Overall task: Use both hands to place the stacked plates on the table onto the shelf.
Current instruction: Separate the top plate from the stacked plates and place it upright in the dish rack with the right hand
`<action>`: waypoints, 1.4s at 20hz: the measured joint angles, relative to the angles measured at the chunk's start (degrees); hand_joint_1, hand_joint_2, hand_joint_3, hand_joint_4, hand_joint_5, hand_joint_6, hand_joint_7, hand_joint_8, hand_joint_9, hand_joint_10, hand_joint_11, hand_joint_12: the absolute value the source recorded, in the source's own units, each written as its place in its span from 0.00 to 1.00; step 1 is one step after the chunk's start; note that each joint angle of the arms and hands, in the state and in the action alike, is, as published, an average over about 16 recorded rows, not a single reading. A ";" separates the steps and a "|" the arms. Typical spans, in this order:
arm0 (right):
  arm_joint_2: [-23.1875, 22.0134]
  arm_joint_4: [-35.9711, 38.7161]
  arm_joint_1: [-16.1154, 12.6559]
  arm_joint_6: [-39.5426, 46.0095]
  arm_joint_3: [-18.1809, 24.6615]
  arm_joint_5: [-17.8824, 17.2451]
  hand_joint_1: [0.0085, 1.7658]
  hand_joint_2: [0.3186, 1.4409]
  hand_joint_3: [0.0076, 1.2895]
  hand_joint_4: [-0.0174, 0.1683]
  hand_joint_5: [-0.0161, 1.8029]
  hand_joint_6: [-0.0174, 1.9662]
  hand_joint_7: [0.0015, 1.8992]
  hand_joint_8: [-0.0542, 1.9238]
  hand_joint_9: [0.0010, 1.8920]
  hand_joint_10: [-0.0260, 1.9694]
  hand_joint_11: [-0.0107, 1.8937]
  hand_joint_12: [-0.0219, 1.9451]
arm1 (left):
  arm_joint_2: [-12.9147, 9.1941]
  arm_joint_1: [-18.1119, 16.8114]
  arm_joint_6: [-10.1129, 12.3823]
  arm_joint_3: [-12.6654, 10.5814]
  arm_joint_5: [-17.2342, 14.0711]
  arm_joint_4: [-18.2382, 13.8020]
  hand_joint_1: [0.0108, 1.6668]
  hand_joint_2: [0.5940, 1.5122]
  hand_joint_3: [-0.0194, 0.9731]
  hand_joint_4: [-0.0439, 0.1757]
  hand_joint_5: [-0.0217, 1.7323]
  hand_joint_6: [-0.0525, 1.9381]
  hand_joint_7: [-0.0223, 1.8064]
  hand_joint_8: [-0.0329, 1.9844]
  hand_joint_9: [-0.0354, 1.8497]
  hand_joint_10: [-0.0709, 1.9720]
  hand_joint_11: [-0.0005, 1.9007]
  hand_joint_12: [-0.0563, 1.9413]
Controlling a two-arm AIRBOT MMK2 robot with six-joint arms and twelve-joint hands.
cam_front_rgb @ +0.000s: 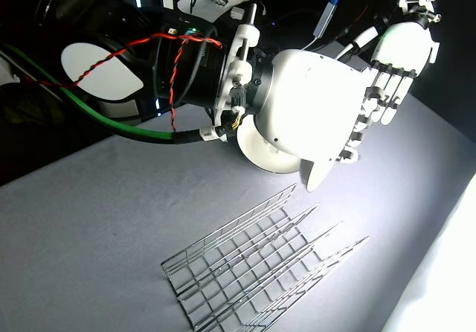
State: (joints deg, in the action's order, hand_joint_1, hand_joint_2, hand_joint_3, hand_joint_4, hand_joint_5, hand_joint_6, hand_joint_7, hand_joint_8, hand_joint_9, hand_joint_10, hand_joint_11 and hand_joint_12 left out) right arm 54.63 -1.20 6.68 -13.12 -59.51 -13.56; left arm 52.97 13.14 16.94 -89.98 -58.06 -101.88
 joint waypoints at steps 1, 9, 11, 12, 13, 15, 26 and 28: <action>-0.17 -0.18 -0.01 0.01 -0.22 0.05 0.74 0.70 0.00 0.05 0.42 0.66 0.44 0.58 0.42 0.70 0.37 0.83 | 0.03 -0.06 -0.20 -0.01 0.06 -0.14 0.00 0.49 0.04 0.19 0.06 0.03 0.06 0.02 0.05 0.04 0.01 0.08; -1.20 -1.02 -0.37 -0.03 -2.51 0.37 0.75 0.69 0.00 0.05 0.42 0.66 0.45 0.59 0.43 0.68 0.39 0.80 | 0.15 -1.00 -2.36 0.05 1.59 -0.82 0.00 0.49 0.04 0.19 0.06 0.03 0.05 0.02 0.04 0.04 0.01 0.07; -1.37 -1.21 -0.60 -0.06 -3.09 0.38 0.75 0.69 0.00 0.05 0.42 0.66 0.45 0.59 0.43 0.68 0.39 0.80 | 0.15 -1.31 -2.92 0.12 2.19 -1.04 0.00 0.49 0.04 0.19 0.07 0.03 0.05 0.02 0.04 0.04 0.01 0.07; -1.47 -1.30 -0.72 -0.07 -3.34 0.39 0.75 0.69 0.00 0.05 0.42 0.66 0.45 0.59 0.43 0.68 0.39 0.80 | 0.16 -1.46 -3.18 0.19 2.48 -1.18 0.00 0.49 0.04 0.19 0.07 0.03 0.05 0.02 0.04 0.04 0.01 0.07; -1.60 -1.38 -0.82 -0.08 -3.56 0.39 0.75 0.69 0.00 0.05 0.43 0.66 0.45 0.59 0.43 0.68 0.39 0.79 | 0.17 -1.60 -3.42 0.26 2.75 -1.32 0.00 0.49 0.04 0.19 0.07 0.03 0.05 0.02 0.04 0.04 0.01 0.07; -1.94 -1.56 -0.91 -0.10 -3.91 0.38 0.76 0.69 0.00 0.05 0.43 0.66 0.45 0.59 0.43 0.67 0.39 0.79 | 0.18 -1.90 -3.90 0.44 3.30 -1.60 0.00 0.48 0.04 0.19 0.07 0.03 0.05 0.02 0.04 0.04 0.01 0.07; -4.27 -2.01 1.87 -0.10 -5.64 -0.48 0.79 0.69 0.00 0.06 0.44 0.65 0.45 0.58 0.42 0.68 0.39 0.80 | 0.12 -1.20 -5.06 3.61 4.63 -1.24 0.00 0.48 0.04 0.19 0.07 0.03 0.05 0.02 0.04 0.04 0.01 0.07; -4.58 -1.95 3.11 -0.01 -6.30 -0.98 0.79 0.69 0.00 0.06 0.44 0.64 0.45 0.58 0.42 0.68 0.39 0.80 | 0.10 -0.55 -5.11 4.84 4.82 -0.39 0.00 0.48 0.04 0.19 0.07 0.03 0.05 0.02 0.04 0.04 0.01 0.07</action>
State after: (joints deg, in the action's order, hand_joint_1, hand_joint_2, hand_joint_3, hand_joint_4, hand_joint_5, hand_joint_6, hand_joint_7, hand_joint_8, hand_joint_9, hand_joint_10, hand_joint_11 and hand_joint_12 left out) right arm 50.05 -3.15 9.78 -13.13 -65.81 -14.54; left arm 53.07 12.60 11.82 -85.14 -53.25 -102.27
